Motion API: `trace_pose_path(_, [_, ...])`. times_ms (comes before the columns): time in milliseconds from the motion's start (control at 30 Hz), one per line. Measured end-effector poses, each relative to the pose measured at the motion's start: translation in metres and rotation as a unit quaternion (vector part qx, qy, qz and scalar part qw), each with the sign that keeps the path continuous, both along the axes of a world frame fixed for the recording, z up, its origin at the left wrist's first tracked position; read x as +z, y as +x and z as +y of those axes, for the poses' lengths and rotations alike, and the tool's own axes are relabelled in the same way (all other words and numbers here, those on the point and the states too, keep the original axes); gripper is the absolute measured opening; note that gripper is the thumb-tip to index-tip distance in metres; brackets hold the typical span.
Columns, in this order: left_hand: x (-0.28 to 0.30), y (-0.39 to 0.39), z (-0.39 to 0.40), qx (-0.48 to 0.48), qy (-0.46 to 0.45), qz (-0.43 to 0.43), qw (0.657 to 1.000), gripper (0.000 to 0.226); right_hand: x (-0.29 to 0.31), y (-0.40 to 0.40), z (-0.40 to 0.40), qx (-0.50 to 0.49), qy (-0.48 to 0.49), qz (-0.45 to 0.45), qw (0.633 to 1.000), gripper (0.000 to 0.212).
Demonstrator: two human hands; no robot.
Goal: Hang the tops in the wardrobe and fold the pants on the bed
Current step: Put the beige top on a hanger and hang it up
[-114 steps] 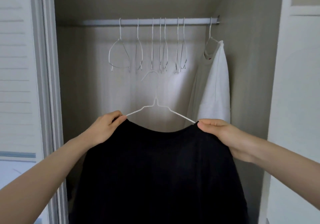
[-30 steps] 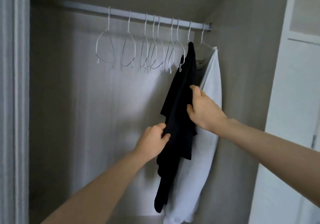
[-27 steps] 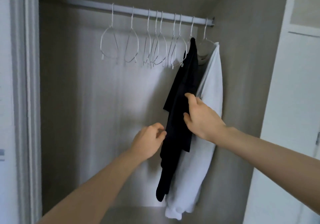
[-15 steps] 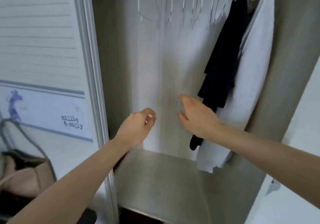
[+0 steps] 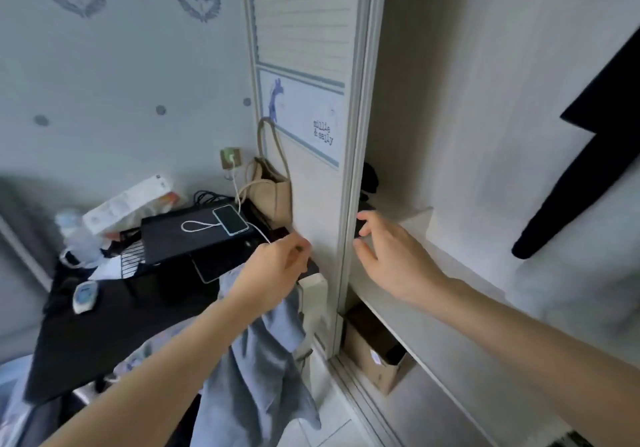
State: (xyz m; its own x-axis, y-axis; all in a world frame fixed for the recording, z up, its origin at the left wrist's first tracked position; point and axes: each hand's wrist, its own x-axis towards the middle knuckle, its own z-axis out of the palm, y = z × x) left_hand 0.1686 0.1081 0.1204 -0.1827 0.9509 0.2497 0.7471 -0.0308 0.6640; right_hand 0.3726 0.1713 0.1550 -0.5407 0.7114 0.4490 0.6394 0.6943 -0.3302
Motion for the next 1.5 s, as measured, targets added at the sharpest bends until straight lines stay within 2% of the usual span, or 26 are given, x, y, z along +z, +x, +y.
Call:
trace_pose_path(167, [-0.026,-0.016,-0.097,0.144,-0.016,-0.076,0.987,0.014,-0.034,-0.047,-0.052,0.110,-0.070,-0.008,0.991,0.041])
trace_pose_path(267, [-0.040,-0.027,-0.157,0.256,0.005,-0.174,0.951,0.017,-0.050,-0.084,-0.095,0.183,-0.090,-0.026,0.979,0.041])
trace_pose_path(333, [-0.051,-0.032,-0.194,0.304,0.024,-0.204,0.930,0.018,-0.060,-0.105,-0.123,0.226,-0.104,-0.031,0.968,0.039])
trace_pose_path(500, [-0.085,-0.046,-0.305,0.418,0.027,-0.224,0.880,0.019,-0.086,-0.161,-0.212,0.351,-0.131,-0.065,0.925,0.037])
trace_pose_path(733, [-0.124,-0.042,-0.460,0.546,0.052,-0.250,0.798,0.019,-0.115,-0.205,-0.349,0.477,-0.143,-0.102,0.861,0.035])
trace_pose_path(900, [-0.155,-0.012,-0.597,0.648,0.022,-0.254,0.717,0.016,-0.135,-0.221,-0.470,0.544,-0.149,-0.148,0.812,0.033])
trace_pose_path(1067, [-0.207,0.041,-0.752,0.726,-0.054,-0.269,0.630,0.009,-0.180,-0.229,-0.605,0.576,-0.182,-0.244,0.758,0.034])
trace_pose_path(1300, [-0.292,0.103,-0.917,0.779,-0.144,-0.358,0.494,0.007,-0.271,-0.234,-0.769,0.580,-0.218,-0.406,0.672,0.036])
trace_pose_path(1433, [-0.339,0.113,-0.990,0.768,-0.202,-0.399,0.458,0.004,-0.327,-0.252,-0.842,0.596,-0.213,-0.464,0.620,0.038])
trace_pose_path(1500, [-0.360,0.112,-1.024,0.755,-0.252,-0.403,0.452,0.020,-0.352,-0.269,-0.876,0.608,-0.188,-0.480,0.604,0.041])
